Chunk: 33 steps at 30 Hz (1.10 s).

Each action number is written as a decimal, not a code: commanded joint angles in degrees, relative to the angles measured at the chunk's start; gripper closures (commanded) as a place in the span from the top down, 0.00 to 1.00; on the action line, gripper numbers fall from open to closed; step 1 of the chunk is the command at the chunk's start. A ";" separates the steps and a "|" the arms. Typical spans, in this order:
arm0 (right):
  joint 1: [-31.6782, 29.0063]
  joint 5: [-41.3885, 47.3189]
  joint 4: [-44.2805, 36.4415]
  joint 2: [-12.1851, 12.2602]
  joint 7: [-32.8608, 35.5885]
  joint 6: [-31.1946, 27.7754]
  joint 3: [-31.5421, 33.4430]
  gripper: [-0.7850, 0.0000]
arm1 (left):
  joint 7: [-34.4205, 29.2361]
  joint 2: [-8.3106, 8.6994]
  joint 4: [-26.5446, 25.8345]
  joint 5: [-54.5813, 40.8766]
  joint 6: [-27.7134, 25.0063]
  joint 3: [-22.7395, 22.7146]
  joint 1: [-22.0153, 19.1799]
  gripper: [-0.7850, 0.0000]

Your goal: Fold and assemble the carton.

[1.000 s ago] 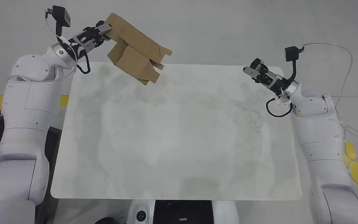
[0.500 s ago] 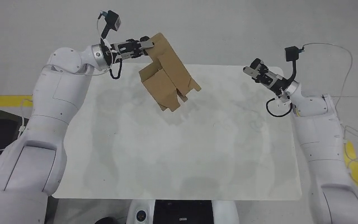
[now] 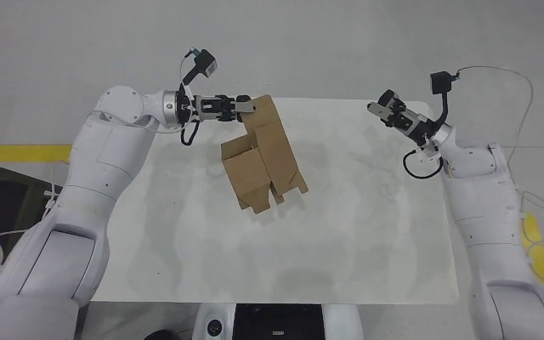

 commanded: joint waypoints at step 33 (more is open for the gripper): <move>6.54 39.85 -9.56 0.40 23.15 8.20 -33.25 0.92 | -1.06 0.91 -7.20 -2.65 1.06 3.97 2.08 0.00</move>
